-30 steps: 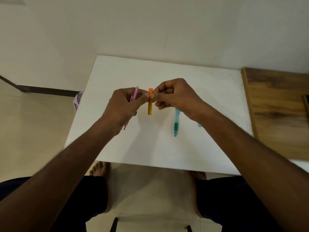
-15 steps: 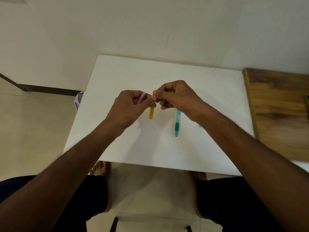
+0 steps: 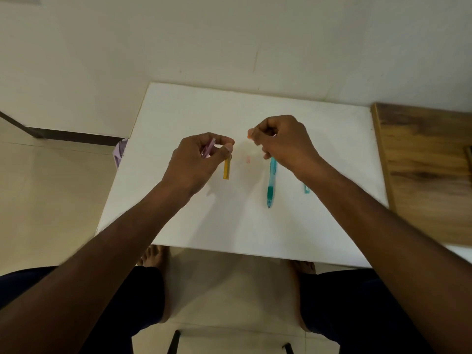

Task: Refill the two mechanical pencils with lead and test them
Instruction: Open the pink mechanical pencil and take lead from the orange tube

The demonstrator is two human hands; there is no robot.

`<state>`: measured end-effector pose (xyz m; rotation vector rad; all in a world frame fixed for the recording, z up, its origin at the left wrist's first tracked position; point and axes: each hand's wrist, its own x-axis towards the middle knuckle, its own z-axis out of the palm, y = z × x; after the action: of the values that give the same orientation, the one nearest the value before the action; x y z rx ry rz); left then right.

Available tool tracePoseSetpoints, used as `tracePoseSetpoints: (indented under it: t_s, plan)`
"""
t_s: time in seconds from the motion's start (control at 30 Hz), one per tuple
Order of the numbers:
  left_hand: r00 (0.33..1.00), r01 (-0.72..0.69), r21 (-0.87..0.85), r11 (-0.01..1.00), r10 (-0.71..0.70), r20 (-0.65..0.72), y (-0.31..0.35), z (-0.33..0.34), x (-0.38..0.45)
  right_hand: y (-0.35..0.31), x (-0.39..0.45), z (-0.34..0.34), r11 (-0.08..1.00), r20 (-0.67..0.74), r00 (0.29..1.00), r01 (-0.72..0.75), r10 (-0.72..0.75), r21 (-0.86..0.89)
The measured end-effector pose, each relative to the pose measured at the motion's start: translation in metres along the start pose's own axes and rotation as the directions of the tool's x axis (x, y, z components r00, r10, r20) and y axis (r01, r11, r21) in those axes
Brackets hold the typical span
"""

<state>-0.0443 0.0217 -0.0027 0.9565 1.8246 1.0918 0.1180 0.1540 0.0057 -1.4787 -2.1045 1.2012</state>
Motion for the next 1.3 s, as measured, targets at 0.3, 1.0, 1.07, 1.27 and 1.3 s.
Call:
tracePoseSetpoints:
  t_s: [0.3,1.0,1.07,1.27,1.3]
  plan:
    - [0.998,0.021,-0.048,0.999,-0.023,-0.052,0.003,-0.003,0.001,0.006,-0.011,0.025,0.869,0.316,0.949,0.147,0.012,-0.473]
    - [0.973,0.208,-0.161,0.965,-0.221,-0.062,-0.004,0.02,0.015,0.014,-0.011,-0.007,0.947,0.283,0.959,-0.091,0.0,0.308]
    - [0.965,0.247,-0.098,0.964,-0.254,-0.064,-0.011,0.023,0.017,0.018,-0.009,-0.013,0.938,0.226,0.974,-0.107,0.032,0.329]
    - [0.988,0.051,0.358,0.932,0.006,-0.156,-0.022,0.031,0.015,0.023,-0.012,-0.019,0.936,0.207,0.977,-0.11,0.041,0.334]
    - [0.987,0.021,0.41,0.912,0.048,-0.156,-0.023,0.031,0.016,0.023,-0.013,-0.02,0.937,0.211,0.977,-0.11,0.04,0.331]
